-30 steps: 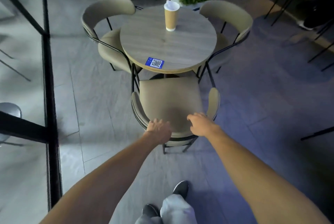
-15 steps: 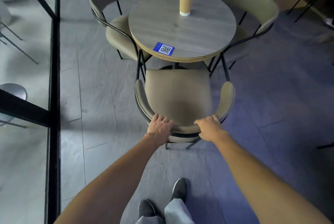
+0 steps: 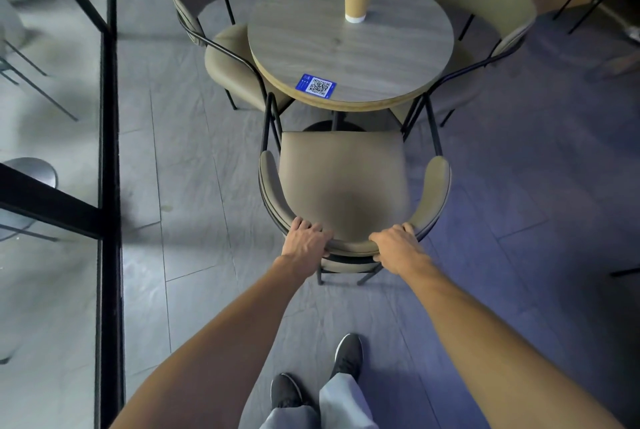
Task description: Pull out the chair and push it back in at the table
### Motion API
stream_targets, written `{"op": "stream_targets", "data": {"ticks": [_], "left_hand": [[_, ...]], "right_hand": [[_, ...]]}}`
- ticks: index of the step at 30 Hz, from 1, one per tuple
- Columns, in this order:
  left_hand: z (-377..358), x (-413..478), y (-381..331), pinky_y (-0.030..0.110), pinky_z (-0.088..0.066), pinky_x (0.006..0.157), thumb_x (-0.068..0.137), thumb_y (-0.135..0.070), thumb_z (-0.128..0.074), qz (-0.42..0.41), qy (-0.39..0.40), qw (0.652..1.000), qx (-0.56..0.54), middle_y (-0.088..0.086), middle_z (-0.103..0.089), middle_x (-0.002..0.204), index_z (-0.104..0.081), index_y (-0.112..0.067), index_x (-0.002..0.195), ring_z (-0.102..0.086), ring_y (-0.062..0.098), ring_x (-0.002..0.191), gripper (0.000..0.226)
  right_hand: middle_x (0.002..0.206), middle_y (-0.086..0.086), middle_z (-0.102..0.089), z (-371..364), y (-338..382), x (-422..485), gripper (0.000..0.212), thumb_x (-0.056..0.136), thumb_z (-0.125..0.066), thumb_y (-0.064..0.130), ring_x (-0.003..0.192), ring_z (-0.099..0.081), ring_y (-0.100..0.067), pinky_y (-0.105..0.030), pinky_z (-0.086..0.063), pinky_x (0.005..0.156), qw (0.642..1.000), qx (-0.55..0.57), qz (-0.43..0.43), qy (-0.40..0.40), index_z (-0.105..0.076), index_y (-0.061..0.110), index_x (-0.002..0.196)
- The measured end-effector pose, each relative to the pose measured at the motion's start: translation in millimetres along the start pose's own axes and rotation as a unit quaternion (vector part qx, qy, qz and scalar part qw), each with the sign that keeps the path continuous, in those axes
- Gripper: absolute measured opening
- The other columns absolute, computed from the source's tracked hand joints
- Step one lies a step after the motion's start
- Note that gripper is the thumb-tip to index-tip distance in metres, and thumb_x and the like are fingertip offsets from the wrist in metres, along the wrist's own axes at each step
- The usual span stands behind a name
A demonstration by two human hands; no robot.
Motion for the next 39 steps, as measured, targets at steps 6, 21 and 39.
{"op": "stream_targets", "data": {"ticks": [6, 21, 39], "left_hand": [[-6, -11, 6, 0.038, -0.029, 0.109, 0.097, -0.038, -0.059, -0.006, 0.011, 1.000, 0.003, 0.000, -0.061, 0.118, -0.058, -0.030, 0.126, -0.053, 0.026, 0.115, 0.031], [-7, -22, 10, 0.037, -0.032, 0.103, 0.092, -0.039, -0.066, 0.012, 0.033, 0.999, -0.019, -0.002, -0.065, 0.112, -0.065, -0.029, 0.115, -0.056, 0.023, 0.109, 0.025], [-11, -34, 13, 0.035, -0.030, 0.104, 0.094, -0.035, -0.065, 0.008, 0.015, 0.999, -0.039, -0.001, -0.062, 0.114, -0.063, -0.027, 0.121, -0.052, 0.025, 0.110, 0.029]], "right_hand": [[0.110, -0.004, -0.070, -5, 14, -10, 0.025, 0.093, -0.063, 0.033, 0.114, -0.053, -0.028, -0.044, -0.029, 0.103, 1.000, 0.011, -0.006, 0.004, -0.062, 0.025, 0.117], [0.105, -0.003, -0.070, 0, 29, -20, 0.028, 0.092, -0.060, 0.010, 0.111, -0.055, -0.025, -0.041, -0.031, 0.097, 1.000, 0.002, -0.022, 0.008, -0.067, 0.029, 0.111], [0.105, -0.005, -0.070, -2, 38, -28, 0.019, 0.093, -0.060, 0.014, 0.110, -0.057, -0.027, -0.043, -0.032, 0.099, 1.000, 0.008, -0.024, -0.005, -0.067, 0.024, 0.108]]}}
Point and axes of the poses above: each hand's wrist, its own x-axis towards the middle knuckle, its own z-axis out of the back of the hand, y = z × x, the point moved 10 cm from there along x, towards the middle knuckle
